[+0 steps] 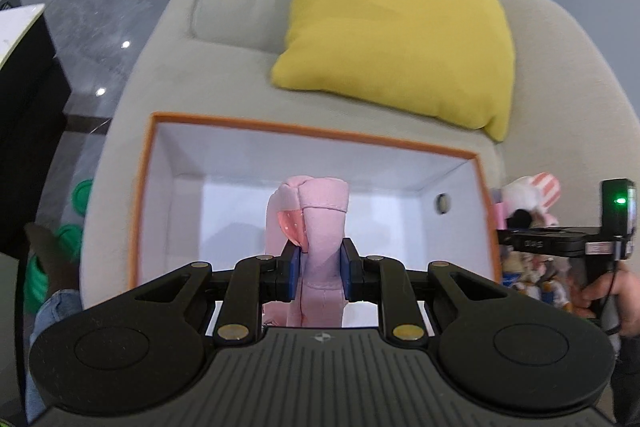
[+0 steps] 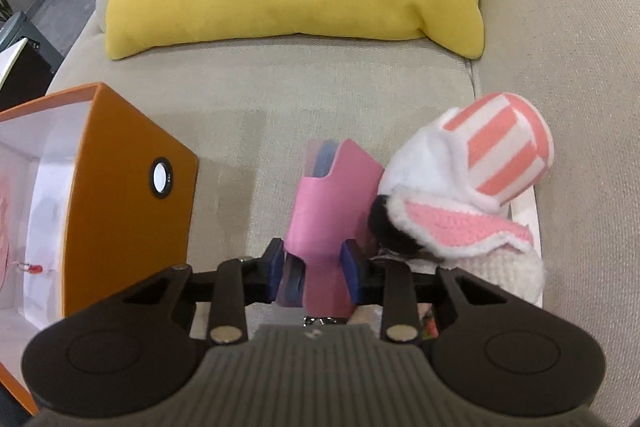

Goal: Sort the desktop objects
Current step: 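Lift the pink backpack with the left tool while the right tool lifts the pink pouch, then lower both pink items into the box and open both tools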

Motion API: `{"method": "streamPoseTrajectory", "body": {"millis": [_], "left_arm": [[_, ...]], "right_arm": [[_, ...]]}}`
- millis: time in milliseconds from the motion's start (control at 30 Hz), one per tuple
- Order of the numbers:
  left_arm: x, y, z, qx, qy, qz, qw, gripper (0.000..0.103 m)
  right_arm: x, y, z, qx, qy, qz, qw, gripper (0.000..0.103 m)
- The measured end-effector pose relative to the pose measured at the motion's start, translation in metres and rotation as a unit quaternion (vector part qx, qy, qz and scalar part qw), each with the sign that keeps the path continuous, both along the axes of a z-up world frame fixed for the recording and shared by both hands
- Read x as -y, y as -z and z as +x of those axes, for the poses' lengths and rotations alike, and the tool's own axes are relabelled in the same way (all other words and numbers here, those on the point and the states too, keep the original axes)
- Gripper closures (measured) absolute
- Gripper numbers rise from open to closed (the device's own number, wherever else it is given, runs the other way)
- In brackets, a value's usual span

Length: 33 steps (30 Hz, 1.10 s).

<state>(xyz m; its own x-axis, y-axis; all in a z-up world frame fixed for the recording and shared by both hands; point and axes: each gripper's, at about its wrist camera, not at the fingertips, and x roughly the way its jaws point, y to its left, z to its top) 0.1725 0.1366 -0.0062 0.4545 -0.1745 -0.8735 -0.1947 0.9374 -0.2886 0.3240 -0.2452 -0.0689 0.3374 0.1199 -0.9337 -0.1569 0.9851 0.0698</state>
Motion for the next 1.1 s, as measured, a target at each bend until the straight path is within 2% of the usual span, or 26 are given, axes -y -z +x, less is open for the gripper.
{"method": "streamPoseTrajectory", "body": {"millis": [100, 167, 333, 500, 567, 667, 800, 933, 1100], "left_arm": [[-0.014, -0.003, -0.005, -0.009, -0.008, 0.010, 0.9999, 0.080], [-0.022, -0.001, -0.004, -0.011, -0.007, 0.012, 0.9998, 0.080], [-0.033, 0.004, 0.005, -0.026, 0.000, 0.031, 0.9992, 0.080], [-0.036, 0.011, 0.013, -0.032, 0.005, 0.065, 0.9973, 0.080], [-0.037, 0.014, 0.016, -0.030, 0.012, 0.072, 0.9969, 0.080], [-0.038, 0.020, 0.020, -0.023, 0.018, 0.080, 0.9964, 0.080], [-0.037, 0.029, 0.023, -0.012, 0.033, 0.069, 0.9970, 0.080], [-0.038, 0.038, 0.027, -0.013, 0.034, 0.080, 0.9961, 0.080], [-0.042, 0.043, 0.030, -0.019, 0.038, 0.082, 0.9957, 0.079]], "right_arm": [[-0.007, -0.013, -0.018, 0.017, 0.003, -0.027, 0.999, 0.080], [-0.003, -0.030, -0.024, 0.037, 0.007, -0.016, 0.999, 0.086], [0.001, -0.088, -0.044, 0.078, 0.006, 0.049, 0.996, 0.087], [-0.024, -0.145, -0.068, 0.128, -0.034, 0.109, 0.985, 0.087], [-0.046, -0.154, -0.072, 0.132, -0.064, 0.126, 0.981, 0.087], [-0.085, -0.142, -0.072, 0.112, -0.110, 0.145, 0.977, 0.087], [-0.131, -0.096, -0.057, 0.073, -0.131, 0.164, 0.975, 0.088], [-0.167, -0.050, -0.044, 0.048, -0.112, 0.170, 0.978, 0.088], [-0.198, -0.019, -0.030, 0.025, -0.087, 0.196, 0.976, 0.088]]}}
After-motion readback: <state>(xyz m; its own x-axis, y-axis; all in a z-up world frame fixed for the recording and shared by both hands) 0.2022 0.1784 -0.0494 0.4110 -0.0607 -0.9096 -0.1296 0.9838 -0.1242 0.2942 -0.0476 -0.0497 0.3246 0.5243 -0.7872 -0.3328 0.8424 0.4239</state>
